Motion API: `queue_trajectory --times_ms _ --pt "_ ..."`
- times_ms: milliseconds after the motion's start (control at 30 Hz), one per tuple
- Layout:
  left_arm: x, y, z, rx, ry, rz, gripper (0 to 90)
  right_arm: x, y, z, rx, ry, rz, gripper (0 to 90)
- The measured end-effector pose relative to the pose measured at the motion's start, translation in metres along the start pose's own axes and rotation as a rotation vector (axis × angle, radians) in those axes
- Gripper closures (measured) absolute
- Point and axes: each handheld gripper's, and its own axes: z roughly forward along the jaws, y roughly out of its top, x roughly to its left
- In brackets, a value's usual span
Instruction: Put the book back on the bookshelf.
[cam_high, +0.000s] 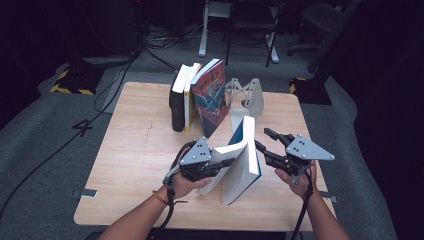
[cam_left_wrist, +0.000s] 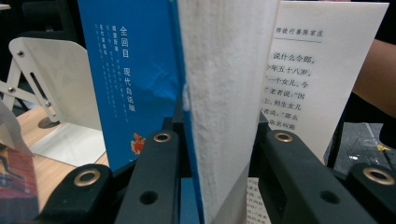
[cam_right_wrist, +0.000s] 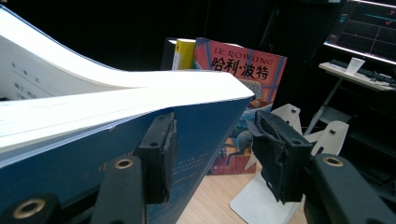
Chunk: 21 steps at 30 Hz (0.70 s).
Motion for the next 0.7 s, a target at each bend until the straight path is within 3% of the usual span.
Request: queue_trajectory --times_ms 200,467,700 --pt "0.005 -0.003 -0.007 -0.001 0.018 0.021 74.4 0.010 -0.002 0.001 0.003 0.029 -0.004 49.1" --pt "0.016 -0.006 -0.012 0.015 0.020 0.039 74.9 0.024 -0.007 0.006 0.013 0.060 -0.020 40.2" --pt "0.022 -0.012 -0.018 0.004 0.037 0.011 74.5 0.036 -0.019 0.021 0.052 0.068 -0.016 37.9"
